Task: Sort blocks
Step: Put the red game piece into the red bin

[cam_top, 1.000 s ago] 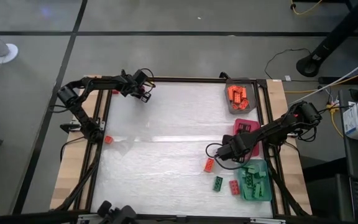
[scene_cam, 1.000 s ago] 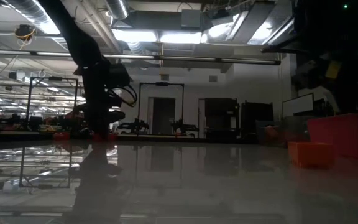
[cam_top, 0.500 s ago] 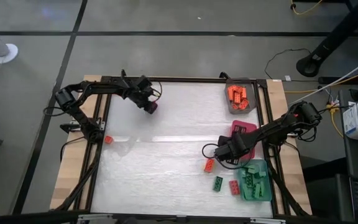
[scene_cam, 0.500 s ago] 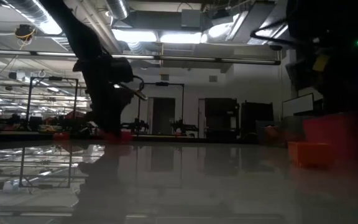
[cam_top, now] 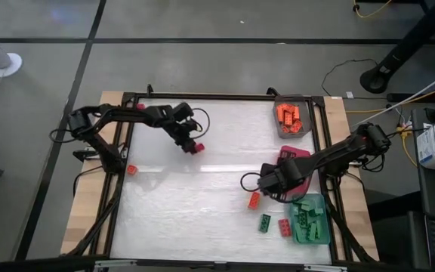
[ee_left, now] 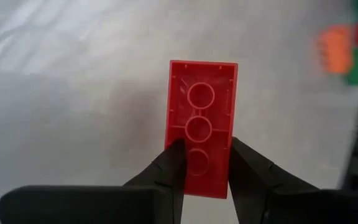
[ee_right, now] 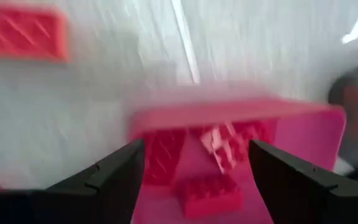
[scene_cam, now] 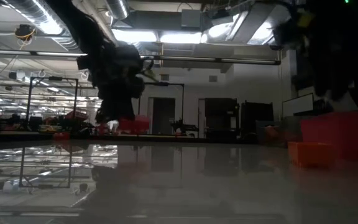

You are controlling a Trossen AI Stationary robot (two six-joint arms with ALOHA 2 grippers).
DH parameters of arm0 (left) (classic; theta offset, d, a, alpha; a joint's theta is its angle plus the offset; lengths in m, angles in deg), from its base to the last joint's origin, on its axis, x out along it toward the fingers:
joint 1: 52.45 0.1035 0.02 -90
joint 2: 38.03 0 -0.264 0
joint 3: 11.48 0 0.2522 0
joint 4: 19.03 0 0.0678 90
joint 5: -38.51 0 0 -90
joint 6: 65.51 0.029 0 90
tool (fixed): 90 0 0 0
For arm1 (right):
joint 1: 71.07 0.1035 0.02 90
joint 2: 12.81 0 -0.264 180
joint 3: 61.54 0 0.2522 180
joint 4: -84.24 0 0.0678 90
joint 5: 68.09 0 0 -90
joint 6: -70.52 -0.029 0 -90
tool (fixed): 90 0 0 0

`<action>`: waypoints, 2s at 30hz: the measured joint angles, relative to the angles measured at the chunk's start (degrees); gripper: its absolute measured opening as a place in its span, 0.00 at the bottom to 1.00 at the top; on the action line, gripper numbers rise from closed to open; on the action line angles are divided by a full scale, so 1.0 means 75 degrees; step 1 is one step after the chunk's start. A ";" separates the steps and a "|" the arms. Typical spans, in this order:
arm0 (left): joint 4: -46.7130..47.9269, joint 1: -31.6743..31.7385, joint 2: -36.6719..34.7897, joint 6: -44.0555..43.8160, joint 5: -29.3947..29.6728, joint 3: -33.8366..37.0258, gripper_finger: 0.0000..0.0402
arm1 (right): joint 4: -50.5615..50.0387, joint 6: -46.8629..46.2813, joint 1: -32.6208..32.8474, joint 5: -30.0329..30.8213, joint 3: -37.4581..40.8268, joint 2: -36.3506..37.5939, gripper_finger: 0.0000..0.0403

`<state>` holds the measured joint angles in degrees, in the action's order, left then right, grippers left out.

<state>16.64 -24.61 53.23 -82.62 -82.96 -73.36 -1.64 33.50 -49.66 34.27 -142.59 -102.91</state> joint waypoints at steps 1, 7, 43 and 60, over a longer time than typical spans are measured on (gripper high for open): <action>-0.0186 -0.0153 0.0000 -0.0006 -0.0161 -0.0001 0.20 | 0.0129 0.0041 0.0000 0.0082 -0.0120 0.0000 0.71; -0.1661 -0.1146 -0.0006 -0.0216 -0.0781 -0.0015 0.22 | 0.2581 0.1623 0.0000 0.0597 -0.0324 0.0000 0.71; -0.6471 -0.4026 -0.0026 -0.1225 -0.0783 -0.0032 0.23 | 0.8175 0.5809 0.0003 0.0533 -0.0312 -0.0163 0.46; -0.6346 -0.4260 -0.0026 -0.0600 -0.0075 -0.0032 0.45 | 0.7924 0.5375 -0.0006 -0.0222 -0.0312 -0.0162 0.27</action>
<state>-30.96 -56.56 53.04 -87.12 -83.52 -73.60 57.80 73.81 -49.71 32.61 -144.93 -104.13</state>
